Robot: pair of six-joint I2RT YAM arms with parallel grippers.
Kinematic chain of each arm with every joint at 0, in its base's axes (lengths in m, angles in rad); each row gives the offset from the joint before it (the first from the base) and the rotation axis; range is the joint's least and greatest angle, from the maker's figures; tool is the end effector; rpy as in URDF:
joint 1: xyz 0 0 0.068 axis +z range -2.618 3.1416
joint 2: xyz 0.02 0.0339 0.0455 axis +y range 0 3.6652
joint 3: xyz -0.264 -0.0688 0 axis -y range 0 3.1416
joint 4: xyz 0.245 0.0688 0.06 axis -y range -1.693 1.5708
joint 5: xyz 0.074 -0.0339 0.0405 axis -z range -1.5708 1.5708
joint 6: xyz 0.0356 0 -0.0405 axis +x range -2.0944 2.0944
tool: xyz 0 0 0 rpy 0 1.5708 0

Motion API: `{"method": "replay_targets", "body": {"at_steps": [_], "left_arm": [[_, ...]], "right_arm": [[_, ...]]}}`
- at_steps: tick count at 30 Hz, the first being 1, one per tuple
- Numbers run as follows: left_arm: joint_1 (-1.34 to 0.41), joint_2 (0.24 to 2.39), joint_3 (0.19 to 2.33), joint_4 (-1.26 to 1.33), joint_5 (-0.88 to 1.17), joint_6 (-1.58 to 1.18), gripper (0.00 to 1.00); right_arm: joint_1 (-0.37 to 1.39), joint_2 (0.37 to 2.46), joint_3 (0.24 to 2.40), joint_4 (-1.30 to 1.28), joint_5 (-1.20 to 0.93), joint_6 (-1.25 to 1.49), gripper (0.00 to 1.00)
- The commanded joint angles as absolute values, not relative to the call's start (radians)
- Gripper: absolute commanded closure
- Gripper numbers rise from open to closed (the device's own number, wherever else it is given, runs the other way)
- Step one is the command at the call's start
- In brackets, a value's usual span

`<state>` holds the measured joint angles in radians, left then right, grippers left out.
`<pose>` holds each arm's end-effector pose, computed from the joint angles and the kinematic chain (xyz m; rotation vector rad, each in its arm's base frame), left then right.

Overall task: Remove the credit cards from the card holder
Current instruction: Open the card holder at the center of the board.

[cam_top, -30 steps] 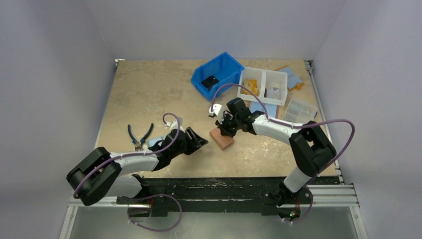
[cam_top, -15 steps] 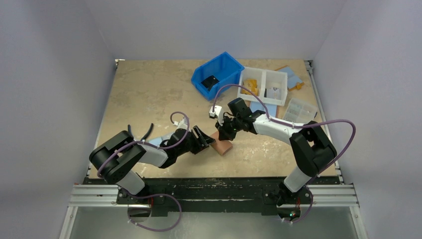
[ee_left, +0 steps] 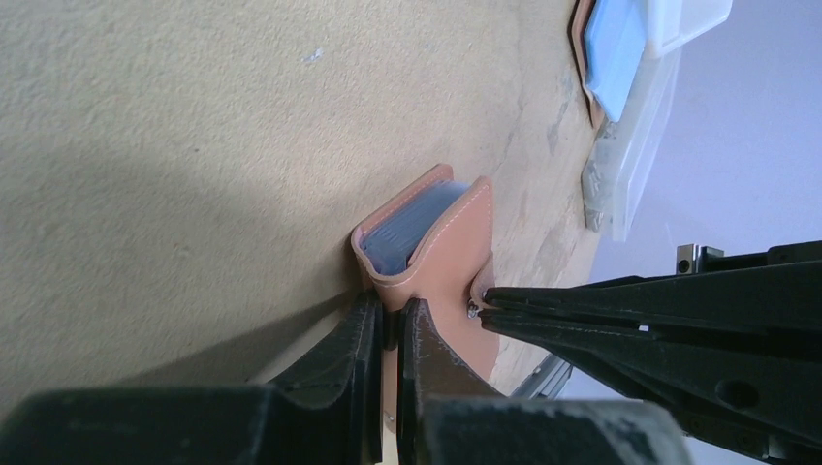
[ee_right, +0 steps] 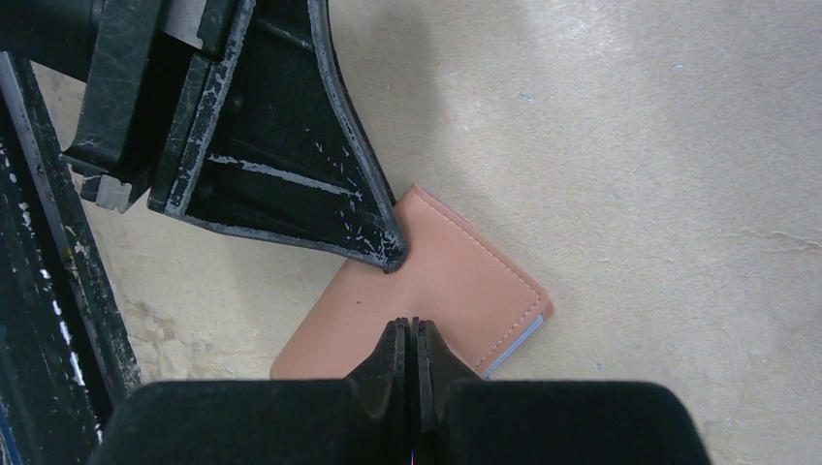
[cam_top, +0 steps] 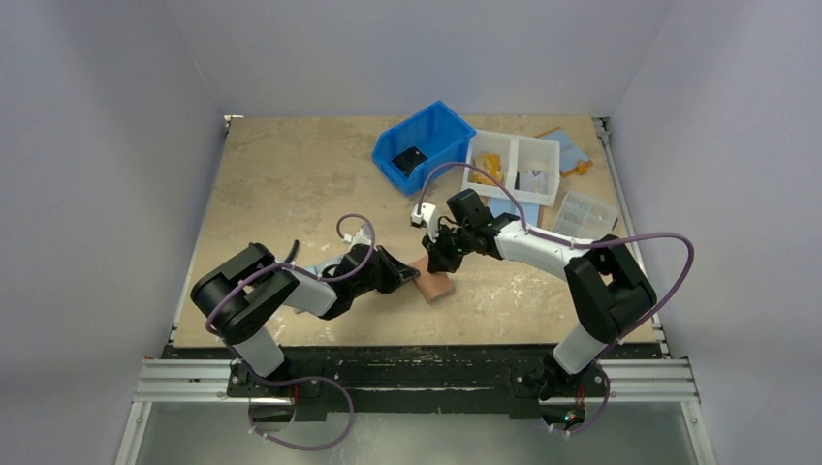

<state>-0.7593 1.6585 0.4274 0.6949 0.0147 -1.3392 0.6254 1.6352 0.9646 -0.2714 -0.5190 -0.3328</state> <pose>0.1995 -0.1901 0.1095 -0.6703 2.2812 -1.1817 0.2555 0.2063 0.1869 -1.3384 2.1102 0.7719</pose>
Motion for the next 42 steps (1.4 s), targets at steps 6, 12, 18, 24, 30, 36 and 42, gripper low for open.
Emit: {"method": "replay_targets", "body": {"at_steps": [6,12,18,24,30,36,42], "left_arm": [[-0.689,1.644,0.360,0.562,-0.047,-1.177,1.00],[-0.654,1.575,0.384,0.445,-0.040,-1.047,1.00],[-0.651,1.523,0.521,0.249,-0.032,-0.915,0.62],[-0.652,1.309,0.535,0.133,-0.047,-0.852,0.42],[-0.684,1.118,0.432,0.190,0.026,-0.921,0.39],[-0.824,1.025,0.429,0.171,-0.102,-0.932,0.38],[-0.847,0.991,0.459,0.155,-0.159,-0.880,0.34]], "right_arm": [[0.528,1.583,0.973,-0.199,-0.409,-0.275,1.00],[0.515,1.616,0.967,-0.226,-0.264,-0.320,1.00],[0.514,1.641,0.970,-0.248,-0.328,-0.326,0.96],[0.500,1.667,0.974,-0.239,-0.428,-0.281,0.58],[0.436,1.678,0.987,-0.223,-0.480,-0.217,0.39],[0.415,1.674,0.979,-0.208,-0.439,-0.204,0.53],[0.414,1.715,1.007,-0.254,-0.444,-0.223,0.82]]}}
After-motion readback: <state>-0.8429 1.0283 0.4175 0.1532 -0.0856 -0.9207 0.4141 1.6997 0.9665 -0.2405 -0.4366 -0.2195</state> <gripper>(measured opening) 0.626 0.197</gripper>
